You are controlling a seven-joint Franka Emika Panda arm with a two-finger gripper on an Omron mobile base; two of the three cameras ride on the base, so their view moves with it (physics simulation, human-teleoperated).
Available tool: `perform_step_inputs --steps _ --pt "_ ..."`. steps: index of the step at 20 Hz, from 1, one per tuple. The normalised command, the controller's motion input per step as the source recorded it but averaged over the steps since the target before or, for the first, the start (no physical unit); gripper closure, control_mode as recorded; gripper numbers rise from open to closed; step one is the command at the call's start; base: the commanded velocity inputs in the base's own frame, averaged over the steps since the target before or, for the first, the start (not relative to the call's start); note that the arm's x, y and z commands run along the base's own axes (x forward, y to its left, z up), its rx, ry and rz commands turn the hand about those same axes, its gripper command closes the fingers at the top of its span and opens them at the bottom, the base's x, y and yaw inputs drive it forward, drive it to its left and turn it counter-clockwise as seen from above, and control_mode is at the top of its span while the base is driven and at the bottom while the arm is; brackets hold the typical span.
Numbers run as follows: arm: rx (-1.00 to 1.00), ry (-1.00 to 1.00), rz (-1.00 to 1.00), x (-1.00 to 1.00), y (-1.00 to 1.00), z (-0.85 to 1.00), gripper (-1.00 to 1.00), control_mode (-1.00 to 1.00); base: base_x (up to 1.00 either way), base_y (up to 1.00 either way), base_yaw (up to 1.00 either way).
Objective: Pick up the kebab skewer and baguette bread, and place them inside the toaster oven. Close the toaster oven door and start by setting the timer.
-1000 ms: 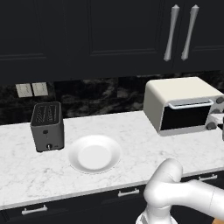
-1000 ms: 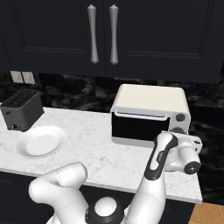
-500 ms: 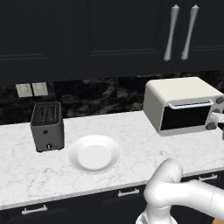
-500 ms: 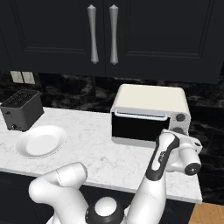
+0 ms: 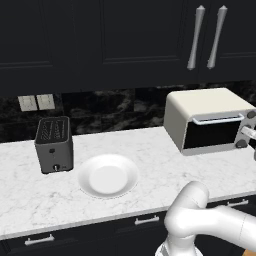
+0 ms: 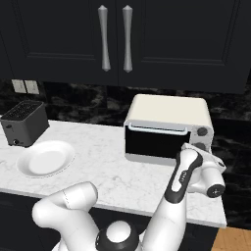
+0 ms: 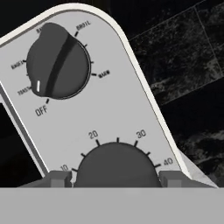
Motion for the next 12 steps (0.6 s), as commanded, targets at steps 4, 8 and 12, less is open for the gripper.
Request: perform_step_inputs --steps 4,8,12 --pt "0.15 0.00 -0.07 0.00 0.00 0.00 1.00 -1.00 0.00 0.00 0.00" --pt "0.15 0.00 -0.07 0.00 0.00 0.00 1.00 -1.00 0.00 0.00 0.00" --pt "0.14 0.00 -0.07 0.00 0.00 0.00 1.00 -1.00 0.00 0.00 0.00"
